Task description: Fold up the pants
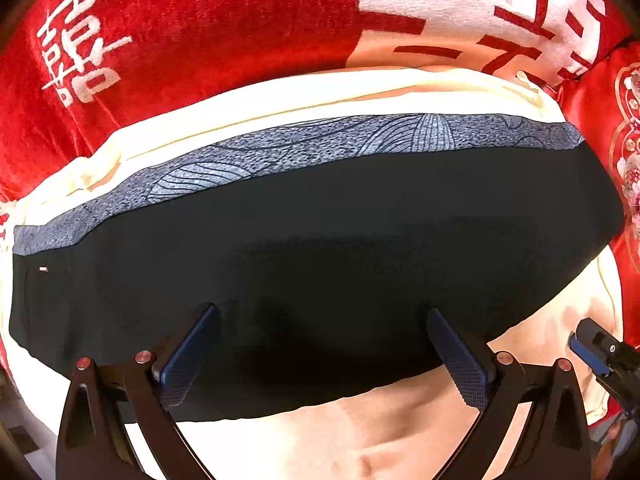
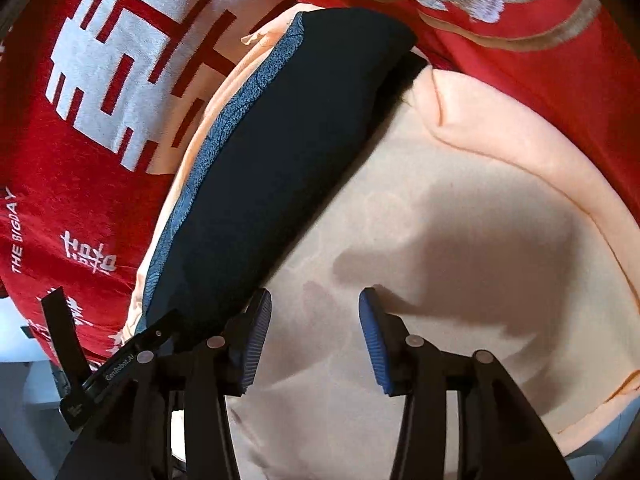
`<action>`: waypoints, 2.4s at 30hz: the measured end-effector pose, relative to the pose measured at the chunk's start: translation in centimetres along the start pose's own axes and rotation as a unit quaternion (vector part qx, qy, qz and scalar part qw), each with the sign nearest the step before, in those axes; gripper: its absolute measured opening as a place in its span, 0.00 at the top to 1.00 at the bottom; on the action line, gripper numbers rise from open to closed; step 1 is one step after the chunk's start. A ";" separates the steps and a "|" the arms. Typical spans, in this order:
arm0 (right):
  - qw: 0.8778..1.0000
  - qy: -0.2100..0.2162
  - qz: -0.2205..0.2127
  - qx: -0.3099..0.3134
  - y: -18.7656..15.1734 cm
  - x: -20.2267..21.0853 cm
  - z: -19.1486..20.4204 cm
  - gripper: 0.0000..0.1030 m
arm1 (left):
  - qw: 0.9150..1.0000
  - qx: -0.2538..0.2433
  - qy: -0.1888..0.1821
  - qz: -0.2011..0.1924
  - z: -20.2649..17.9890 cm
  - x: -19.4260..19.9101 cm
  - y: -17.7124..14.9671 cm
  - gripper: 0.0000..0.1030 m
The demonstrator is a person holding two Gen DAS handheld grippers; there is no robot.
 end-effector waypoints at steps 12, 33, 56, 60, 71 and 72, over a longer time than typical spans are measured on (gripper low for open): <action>1.000 0.022 -0.011 -0.017 1.0 -0.1 -0.5 0.52 | 1.000 -0.009 0.000 -0.001 -2.8 -0.6 1.3 0.00; 0.994 0.072 -0.048 -0.067 3.1 -0.6 -2.5 0.52 | 1.000 -0.011 -0.005 -0.018 -5.0 -3.8 4.0 0.00; 0.993 0.009 -0.115 0.007 7.7 -2.0 2.8 0.83 | 1.000 -0.009 -0.011 -0.027 -3.8 -3.9 3.1 0.00; 0.993 0.005 -0.112 0.023 7.7 -1.6 3.4 0.84 | 0.999 -0.009 -0.013 -0.028 -3.9 -4.1 3.3 0.00; 0.992 0.004 -0.114 0.047 7.2 0.2 4.9 0.85 | 0.998 0.005 -0.065 -0.019 -3.5 -1.9 3.9 0.00; 0.992 0.004 -0.114 0.047 7.1 0.3 5.0 0.85 | 0.997 0.007 -0.077 -0.021 -3.5 -1.6 3.8 0.00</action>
Point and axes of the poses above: each gripper's, at about its wrist camera, not at the fingertips, and x roughly against the way its jaws point, z to its left, y to its top, the point moved 2 cm from there along -x, roughly the way its jaws point, and after that the axes turned 2 degrees about -z, right-handed, at the moved point
